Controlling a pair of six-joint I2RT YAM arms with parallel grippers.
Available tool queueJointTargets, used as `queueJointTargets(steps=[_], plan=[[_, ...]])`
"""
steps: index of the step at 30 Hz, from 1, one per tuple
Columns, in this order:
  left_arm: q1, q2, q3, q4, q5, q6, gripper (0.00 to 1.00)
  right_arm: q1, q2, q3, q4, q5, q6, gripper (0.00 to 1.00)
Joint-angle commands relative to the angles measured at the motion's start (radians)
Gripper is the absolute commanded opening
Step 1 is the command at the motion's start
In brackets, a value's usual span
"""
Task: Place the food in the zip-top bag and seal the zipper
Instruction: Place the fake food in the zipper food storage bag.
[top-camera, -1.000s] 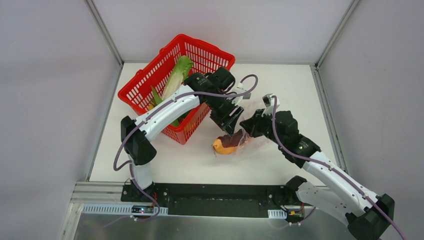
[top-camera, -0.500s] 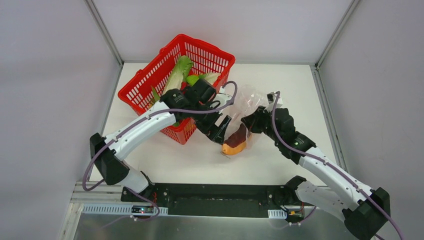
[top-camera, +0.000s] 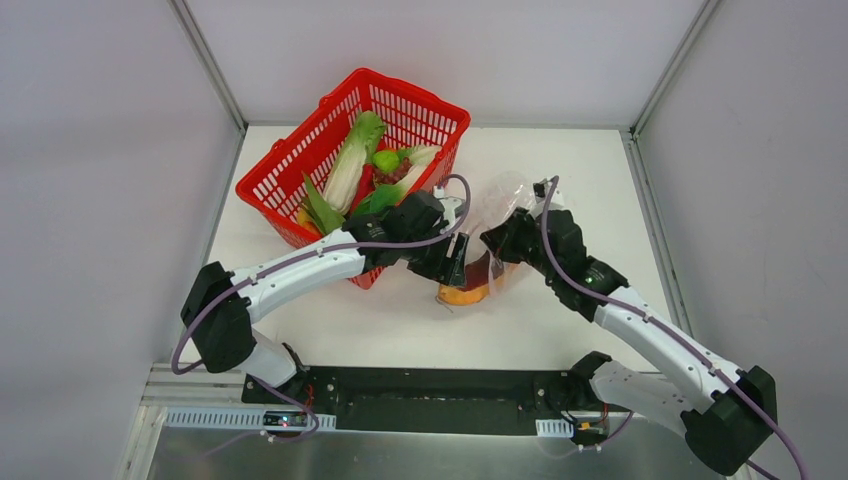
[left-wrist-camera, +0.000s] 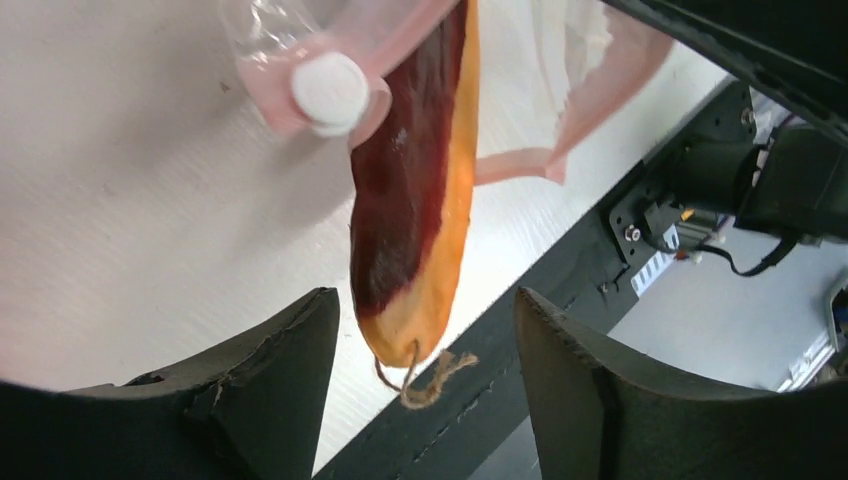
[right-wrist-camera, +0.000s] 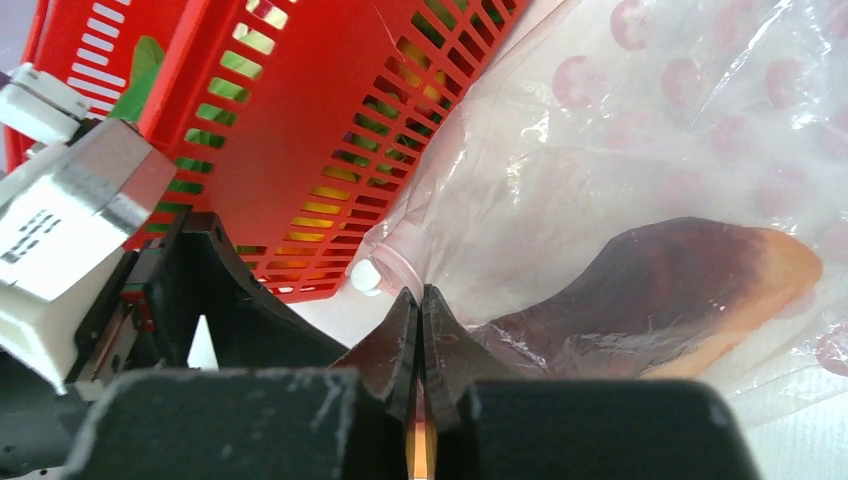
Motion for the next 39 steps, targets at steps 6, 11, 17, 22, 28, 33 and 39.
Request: queueJointTargets(steps=[6, 11, 17, 22, 28, 33, 39], plan=[[-0.004, -0.018, -0.003, 0.012, -0.172, 0.006, 0.68, -0.015, -0.002, 0.067, 0.002, 0.005, 0.055, 0.0], [-0.005, -0.001, -0.01, 0.012, -0.068, 0.021, 0.56, -0.021, 0.008, 0.072, 0.001, -0.003, 0.061, 0.0], [-0.007, -0.008, -0.019, -0.024, -0.024, 0.027, 0.48, -0.024, 0.027, 0.078, -0.016, 0.005, 0.06, 0.0], [-0.012, 0.022, 0.009, -0.079, -0.03, 0.055, 0.63, -0.024, 0.021, 0.072, -0.013, 0.006, 0.07, 0.0], [-0.025, 0.054, -0.002, -0.069, -0.03, 0.049, 0.63, -0.025, 0.011, 0.075, -0.015, 0.011, 0.069, 0.0], [-0.026, 0.049, -0.023, -0.019, -0.055, 0.033, 0.43, -0.027, 0.004, 0.072, -0.014, 0.006, 0.072, 0.0], [-0.026, 0.015, -0.035, 0.035, -0.056, 0.005, 0.04, -0.03, -0.004, 0.066, -0.018, 0.009, 0.077, 0.0]])
